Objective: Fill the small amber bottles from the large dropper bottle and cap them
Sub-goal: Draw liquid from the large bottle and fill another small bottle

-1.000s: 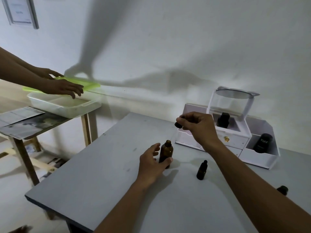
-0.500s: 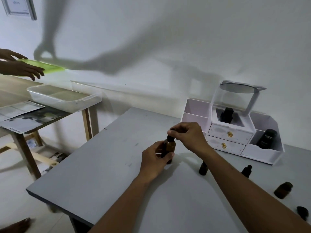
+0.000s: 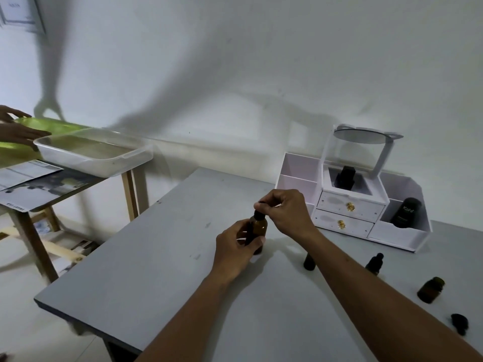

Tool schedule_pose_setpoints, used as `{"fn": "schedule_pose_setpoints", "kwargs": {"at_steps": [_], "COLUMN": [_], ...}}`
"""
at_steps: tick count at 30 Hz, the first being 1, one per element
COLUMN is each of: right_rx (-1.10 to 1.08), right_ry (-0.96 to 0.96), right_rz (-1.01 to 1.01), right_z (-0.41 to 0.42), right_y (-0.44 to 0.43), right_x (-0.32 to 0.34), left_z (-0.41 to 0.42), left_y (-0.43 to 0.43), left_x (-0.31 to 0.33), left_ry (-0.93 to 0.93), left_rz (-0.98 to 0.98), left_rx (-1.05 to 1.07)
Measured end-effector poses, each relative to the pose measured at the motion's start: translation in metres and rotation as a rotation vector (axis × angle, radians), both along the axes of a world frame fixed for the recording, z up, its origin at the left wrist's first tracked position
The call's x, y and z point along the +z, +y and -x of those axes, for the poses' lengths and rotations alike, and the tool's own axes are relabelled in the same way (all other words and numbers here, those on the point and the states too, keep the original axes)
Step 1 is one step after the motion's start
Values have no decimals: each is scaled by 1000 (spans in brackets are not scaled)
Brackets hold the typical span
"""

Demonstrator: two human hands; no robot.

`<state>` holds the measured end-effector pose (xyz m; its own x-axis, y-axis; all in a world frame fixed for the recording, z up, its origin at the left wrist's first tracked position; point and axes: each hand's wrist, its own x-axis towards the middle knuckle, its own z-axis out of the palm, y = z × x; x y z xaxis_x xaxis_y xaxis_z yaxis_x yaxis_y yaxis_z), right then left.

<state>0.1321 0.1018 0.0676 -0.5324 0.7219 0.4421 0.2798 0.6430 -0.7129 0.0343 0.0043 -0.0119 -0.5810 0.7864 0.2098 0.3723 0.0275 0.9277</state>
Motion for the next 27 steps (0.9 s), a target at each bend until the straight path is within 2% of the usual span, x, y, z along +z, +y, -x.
{"fn": "schedule_pose_setpoints", "kwargs": {"at_steps": [5, 10, 14, 16, 21, 27], "right_rx": [-13, -12, -16, -14, -38, -203], "right_ry": [4, 182, 338, 401, 462, 379], "right_rz": [19, 42, 74, 98, 90, 37], "right_z": [-4, -20, -44, -64, -131, -231], "right_y": [-5, -10, -17, -18, -21, -10], "right_x": [8, 50, 90, 105, 123, 114], "left_z": [0, -8, -30, -49, -111, -193], "left_y": [1, -7, -27, -36, -39, -15], "left_x": [1, 1, 0, 3, 4, 10], "left_ry": [7, -54, -172, -222, -229, -219], "left_rz": [40, 85, 32, 2, -3, 41], "left_rx": [1, 40, 190, 195, -17, -320]}}
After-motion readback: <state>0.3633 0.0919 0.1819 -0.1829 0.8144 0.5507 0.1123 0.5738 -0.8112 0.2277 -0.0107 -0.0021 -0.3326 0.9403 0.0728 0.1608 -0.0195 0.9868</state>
